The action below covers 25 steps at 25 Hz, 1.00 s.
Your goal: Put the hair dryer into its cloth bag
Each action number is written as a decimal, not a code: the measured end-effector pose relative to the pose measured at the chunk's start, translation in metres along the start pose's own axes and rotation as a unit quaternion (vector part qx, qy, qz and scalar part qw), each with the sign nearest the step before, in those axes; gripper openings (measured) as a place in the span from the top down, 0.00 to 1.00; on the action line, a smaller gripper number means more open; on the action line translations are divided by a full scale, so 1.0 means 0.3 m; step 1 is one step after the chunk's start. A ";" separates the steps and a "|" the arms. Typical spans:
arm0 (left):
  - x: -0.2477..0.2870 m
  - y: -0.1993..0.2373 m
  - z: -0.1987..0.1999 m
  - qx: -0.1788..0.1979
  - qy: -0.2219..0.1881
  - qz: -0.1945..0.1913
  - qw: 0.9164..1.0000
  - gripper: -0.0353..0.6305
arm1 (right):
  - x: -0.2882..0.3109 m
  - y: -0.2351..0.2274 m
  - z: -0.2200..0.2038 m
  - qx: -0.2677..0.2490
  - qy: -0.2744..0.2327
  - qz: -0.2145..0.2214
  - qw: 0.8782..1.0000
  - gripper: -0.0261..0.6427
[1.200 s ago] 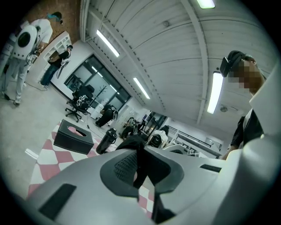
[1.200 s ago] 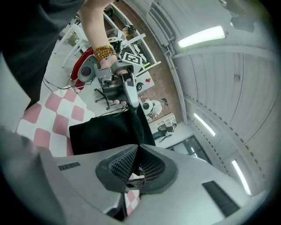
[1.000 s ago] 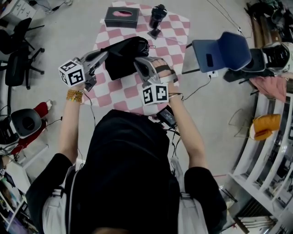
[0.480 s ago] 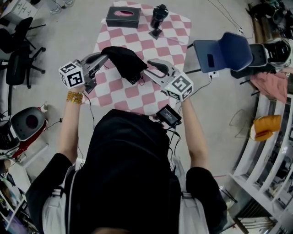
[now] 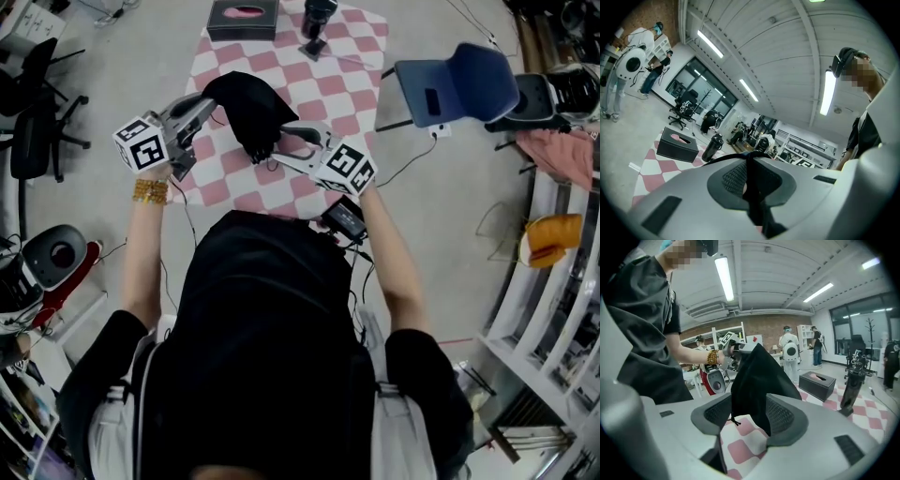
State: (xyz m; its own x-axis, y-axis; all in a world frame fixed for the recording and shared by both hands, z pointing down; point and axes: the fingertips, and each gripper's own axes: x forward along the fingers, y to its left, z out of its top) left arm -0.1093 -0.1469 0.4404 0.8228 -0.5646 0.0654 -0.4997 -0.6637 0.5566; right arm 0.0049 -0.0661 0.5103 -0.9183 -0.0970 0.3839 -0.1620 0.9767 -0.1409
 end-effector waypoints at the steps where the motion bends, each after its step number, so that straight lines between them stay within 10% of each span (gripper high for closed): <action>1: 0.005 0.002 0.000 -0.001 -0.002 0.001 1.000 0.90 | 0.007 -0.008 -0.009 0.003 0.003 -0.002 1.000 0.62; 8: 0.033 0.030 0.044 -0.039 -0.036 -0.004 0.999 0.90 | -0.008 -0.020 0.030 0.018 -0.020 -0.002 1.000 0.91; 25: 0.122 0.093 0.139 0.010 0.030 0.001 1.000 0.90 | -0.195 -0.460 0.222 0.177 -0.146 -0.171 0.958 0.92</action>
State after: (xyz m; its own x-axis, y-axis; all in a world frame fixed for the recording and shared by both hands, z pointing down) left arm -0.1045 -0.2066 0.4238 0.8364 -0.5358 0.1152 -0.5057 -0.6735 0.5392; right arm 0.0568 -0.2079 0.4466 -0.8432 -0.4999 0.1977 -0.5363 0.7574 -0.3725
